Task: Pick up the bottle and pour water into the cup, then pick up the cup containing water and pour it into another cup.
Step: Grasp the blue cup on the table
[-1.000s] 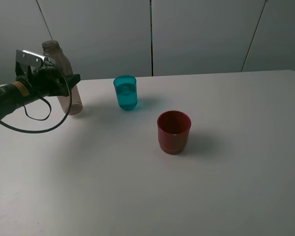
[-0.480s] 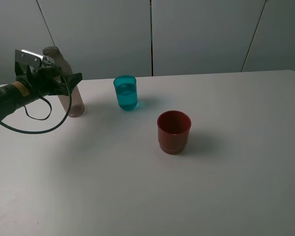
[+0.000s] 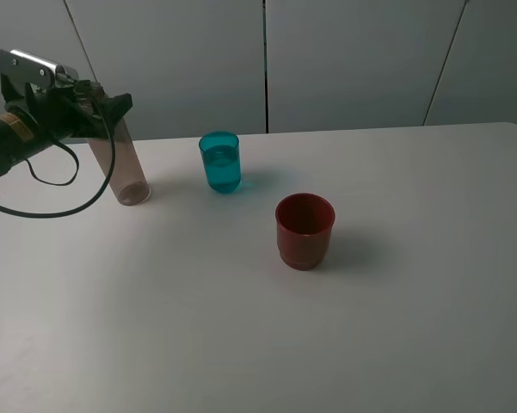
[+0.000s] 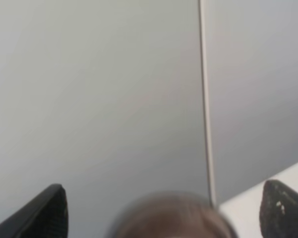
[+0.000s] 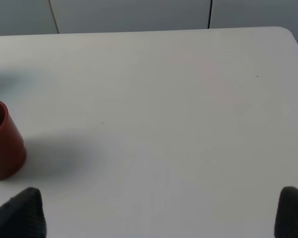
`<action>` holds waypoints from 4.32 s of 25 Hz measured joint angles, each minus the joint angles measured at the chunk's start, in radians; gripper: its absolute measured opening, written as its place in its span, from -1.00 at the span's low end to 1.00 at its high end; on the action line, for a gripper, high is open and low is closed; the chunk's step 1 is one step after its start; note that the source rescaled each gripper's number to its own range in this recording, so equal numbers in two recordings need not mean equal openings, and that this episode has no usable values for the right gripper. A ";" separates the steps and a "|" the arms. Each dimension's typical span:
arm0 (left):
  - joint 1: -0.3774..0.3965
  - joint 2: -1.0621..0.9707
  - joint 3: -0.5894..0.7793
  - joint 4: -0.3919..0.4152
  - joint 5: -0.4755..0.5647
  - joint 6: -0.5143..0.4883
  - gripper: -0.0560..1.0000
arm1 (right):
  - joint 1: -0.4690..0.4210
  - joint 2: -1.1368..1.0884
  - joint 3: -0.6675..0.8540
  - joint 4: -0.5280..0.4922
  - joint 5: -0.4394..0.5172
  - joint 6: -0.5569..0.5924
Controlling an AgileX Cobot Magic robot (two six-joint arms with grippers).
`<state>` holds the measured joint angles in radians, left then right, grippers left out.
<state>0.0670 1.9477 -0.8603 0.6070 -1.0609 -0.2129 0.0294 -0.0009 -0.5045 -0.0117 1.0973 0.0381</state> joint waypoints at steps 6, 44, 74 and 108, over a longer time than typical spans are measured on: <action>0.000 -0.197 -0.029 0.025 0.149 -0.073 0.95 | 0.000 0.000 0.000 0.000 0.000 0.000; -0.575 0.117 -0.015 -0.686 0.243 0.213 0.97 | 0.000 0.000 0.000 0.000 0.000 0.000; -0.507 0.270 -0.069 -0.607 0.103 0.093 0.97 | 0.000 0.000 0.000 0.000 0.000 0.000; -0.488 0.498 -0.336 -0.515 0.094 0.225 0.97 | 0.000 0.000 0.000 0.000 0.000 0.000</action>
<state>-0.4212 2.4456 -1.1960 0.0925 -0.9665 0.0118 0.0294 -0.0009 -0.5045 -0.0117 1.0973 0.0381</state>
